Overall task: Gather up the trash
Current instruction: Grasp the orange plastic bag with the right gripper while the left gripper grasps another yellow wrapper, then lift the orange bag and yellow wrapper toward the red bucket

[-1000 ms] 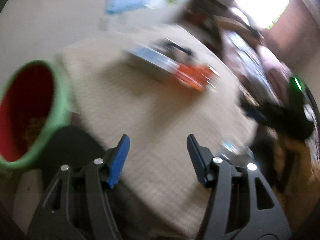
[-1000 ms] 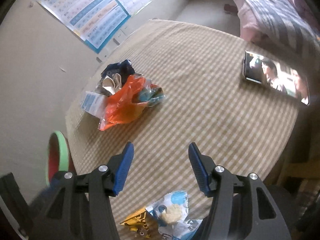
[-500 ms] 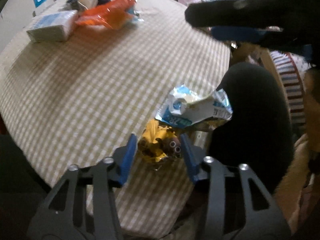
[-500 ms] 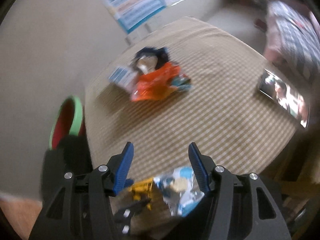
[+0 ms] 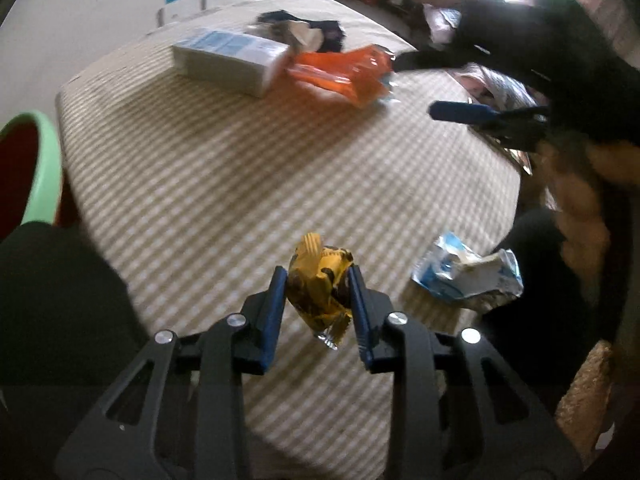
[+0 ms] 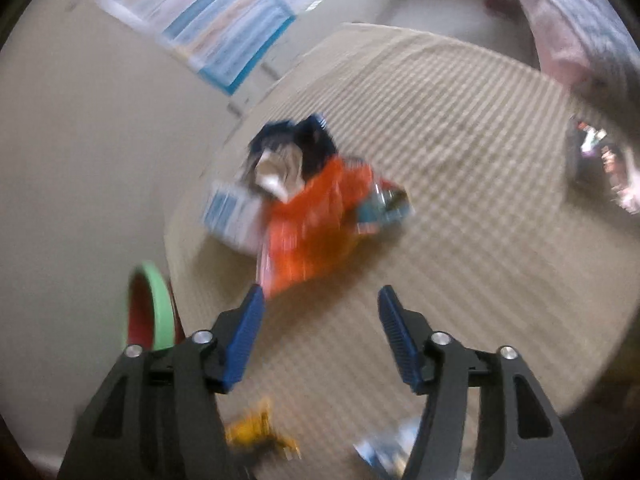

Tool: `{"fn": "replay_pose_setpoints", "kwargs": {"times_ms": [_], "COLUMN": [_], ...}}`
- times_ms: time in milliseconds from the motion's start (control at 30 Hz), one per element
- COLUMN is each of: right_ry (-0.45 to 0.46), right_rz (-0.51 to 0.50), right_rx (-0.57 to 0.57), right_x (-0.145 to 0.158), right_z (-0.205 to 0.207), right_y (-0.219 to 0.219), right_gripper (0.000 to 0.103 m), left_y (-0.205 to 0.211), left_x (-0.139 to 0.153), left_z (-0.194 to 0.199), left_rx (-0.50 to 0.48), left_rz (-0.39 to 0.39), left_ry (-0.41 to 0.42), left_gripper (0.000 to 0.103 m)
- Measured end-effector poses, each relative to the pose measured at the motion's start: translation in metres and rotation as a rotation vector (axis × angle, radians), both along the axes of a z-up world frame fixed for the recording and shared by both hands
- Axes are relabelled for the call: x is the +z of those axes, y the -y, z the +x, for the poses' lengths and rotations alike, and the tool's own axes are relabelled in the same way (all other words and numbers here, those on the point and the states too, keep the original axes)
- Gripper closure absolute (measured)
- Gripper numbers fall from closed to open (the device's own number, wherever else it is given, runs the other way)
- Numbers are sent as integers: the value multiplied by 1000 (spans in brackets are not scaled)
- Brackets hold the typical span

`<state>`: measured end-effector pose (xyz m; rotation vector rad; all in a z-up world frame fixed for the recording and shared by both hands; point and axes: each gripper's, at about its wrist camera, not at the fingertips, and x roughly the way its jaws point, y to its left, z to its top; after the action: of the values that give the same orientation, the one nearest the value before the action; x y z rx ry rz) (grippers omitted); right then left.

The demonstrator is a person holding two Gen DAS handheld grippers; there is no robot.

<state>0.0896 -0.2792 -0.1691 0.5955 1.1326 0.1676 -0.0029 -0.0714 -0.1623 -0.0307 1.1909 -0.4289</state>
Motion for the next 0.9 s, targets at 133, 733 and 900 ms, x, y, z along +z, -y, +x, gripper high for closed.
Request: {"fn": "replay_pose_setpoints", "kwargs": {"times_ms": [133,733,900], "right_ry": [-45,-49,40], "right_rz": [107,133,103], "right_rx": [-135,-235,-170], "right_x": [-21,-44,-16], "right_z": [31,53,21], "right_y": [2,13,13], "right_gripper": [37,58,59], "left_y": [-10,-8,-8], "left_x": [0,-10,-10], "left_z": [4,-1,1], "left_rx": [12,30,36], "left_rz": [-12,-43,-34], "left_ry": [-13,-45,-42], "left_gripper": [73,72,72]}}
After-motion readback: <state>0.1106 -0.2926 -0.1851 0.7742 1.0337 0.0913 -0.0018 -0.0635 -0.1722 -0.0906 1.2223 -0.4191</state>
